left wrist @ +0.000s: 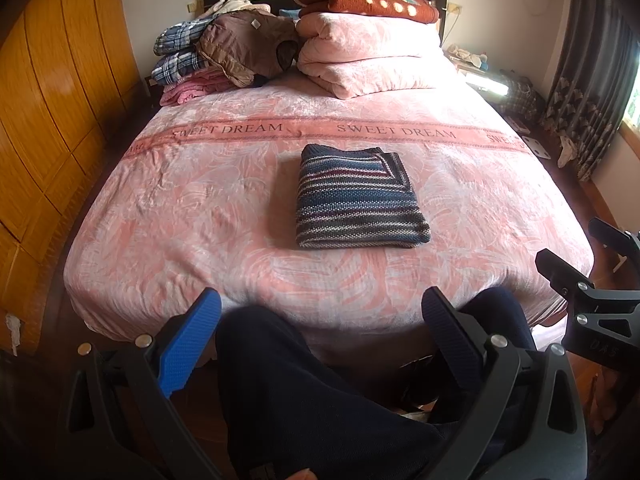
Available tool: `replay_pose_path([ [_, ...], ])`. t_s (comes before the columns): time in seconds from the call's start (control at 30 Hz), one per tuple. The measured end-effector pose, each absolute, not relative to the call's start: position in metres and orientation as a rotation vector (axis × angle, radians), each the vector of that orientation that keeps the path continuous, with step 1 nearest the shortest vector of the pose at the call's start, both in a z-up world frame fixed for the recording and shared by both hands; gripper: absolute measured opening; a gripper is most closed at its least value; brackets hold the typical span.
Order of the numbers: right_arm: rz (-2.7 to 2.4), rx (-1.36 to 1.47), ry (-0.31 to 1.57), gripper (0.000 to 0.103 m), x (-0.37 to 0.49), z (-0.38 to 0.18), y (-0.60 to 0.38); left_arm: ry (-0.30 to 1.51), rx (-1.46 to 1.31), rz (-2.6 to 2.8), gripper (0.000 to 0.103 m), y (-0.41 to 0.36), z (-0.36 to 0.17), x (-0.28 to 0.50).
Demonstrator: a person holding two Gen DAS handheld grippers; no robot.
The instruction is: Fold small clothes
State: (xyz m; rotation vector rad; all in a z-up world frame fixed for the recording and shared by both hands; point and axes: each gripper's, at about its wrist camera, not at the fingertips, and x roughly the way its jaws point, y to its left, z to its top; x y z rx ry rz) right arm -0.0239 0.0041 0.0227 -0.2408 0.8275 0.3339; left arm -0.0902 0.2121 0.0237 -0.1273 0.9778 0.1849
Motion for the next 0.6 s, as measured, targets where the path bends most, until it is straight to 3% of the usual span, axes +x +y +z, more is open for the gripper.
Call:
replay_pose_path([
  [0.6, 0.344, -0.231, 0.823, 0.099, -0.0184, 0.0187, 0.0057, 0.985, -0.125, 0.192, 0.1, 0.2154, 0.0159, -0.0872],
])
